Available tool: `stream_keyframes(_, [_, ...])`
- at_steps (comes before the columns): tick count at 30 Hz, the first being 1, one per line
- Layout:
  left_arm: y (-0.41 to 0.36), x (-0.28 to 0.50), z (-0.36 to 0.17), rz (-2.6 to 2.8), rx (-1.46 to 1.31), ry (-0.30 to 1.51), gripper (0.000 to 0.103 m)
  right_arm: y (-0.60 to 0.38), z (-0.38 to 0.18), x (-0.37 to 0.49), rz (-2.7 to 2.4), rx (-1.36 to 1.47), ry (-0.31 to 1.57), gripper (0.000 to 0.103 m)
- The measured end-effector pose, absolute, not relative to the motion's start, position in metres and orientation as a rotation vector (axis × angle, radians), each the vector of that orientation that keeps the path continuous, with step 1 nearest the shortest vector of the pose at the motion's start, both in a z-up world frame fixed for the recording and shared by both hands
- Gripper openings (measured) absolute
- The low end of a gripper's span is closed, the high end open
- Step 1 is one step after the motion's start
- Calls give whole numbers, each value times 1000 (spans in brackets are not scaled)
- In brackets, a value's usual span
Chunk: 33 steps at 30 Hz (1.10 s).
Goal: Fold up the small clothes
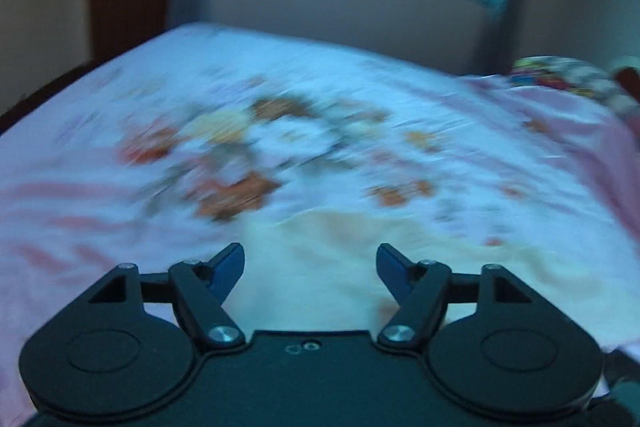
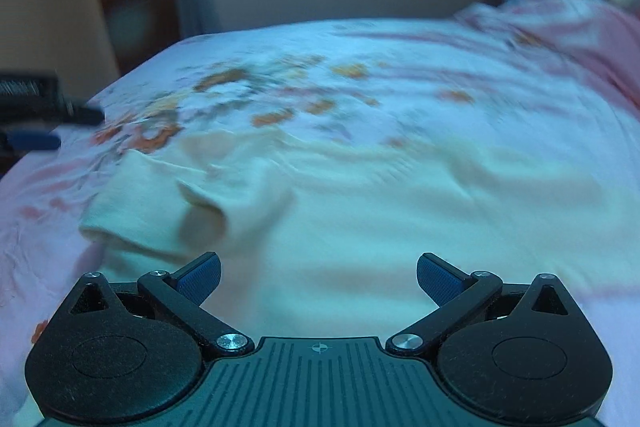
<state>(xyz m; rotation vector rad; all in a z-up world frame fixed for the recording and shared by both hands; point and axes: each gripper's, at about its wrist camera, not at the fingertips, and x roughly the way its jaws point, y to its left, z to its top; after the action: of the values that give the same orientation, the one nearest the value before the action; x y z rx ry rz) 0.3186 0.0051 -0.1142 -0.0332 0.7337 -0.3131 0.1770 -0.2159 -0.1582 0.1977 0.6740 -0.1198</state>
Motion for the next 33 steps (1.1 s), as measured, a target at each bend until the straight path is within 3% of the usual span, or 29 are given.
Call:
stream_keyframes(7, [20,330,-157,-231,-32,832,63,-171,-177,244,-125,-13,679,101])
stream_keyframes(9, [25,328,-157,-231,-76,841,63,-177,-179,256,-128,16,693,45])
stream_keyframes(10, [26,326,-157,-230,-84,837,63,-184,-179,260,-125,60,707,8])
stream_keyframes(21, [-13,309,-155,-315,-11,792,66,-279,-147,188,-230,367,596,8])
stream_keyframes(26, [-33,305,-178,-304,56,860,64,-314,-180,178,-256,478,737,10])
stream_keyframes(27, [-34,305,-180,-294,53,871,63,-319,-181,176,-265,499,732,15])
stream_keyframes(29, [-33,301,-177,-295,36,854,63,-322,-175,169,-313,476,682,61])
stream_keyframes(30, [-35,299,-173,-297,43,837,65,-322,-171,167,-341,448,649,68])
stream_keyframes(33, [-46,300,-169,-311,71,828,66,-327,-162,164,-371,414,608,63])
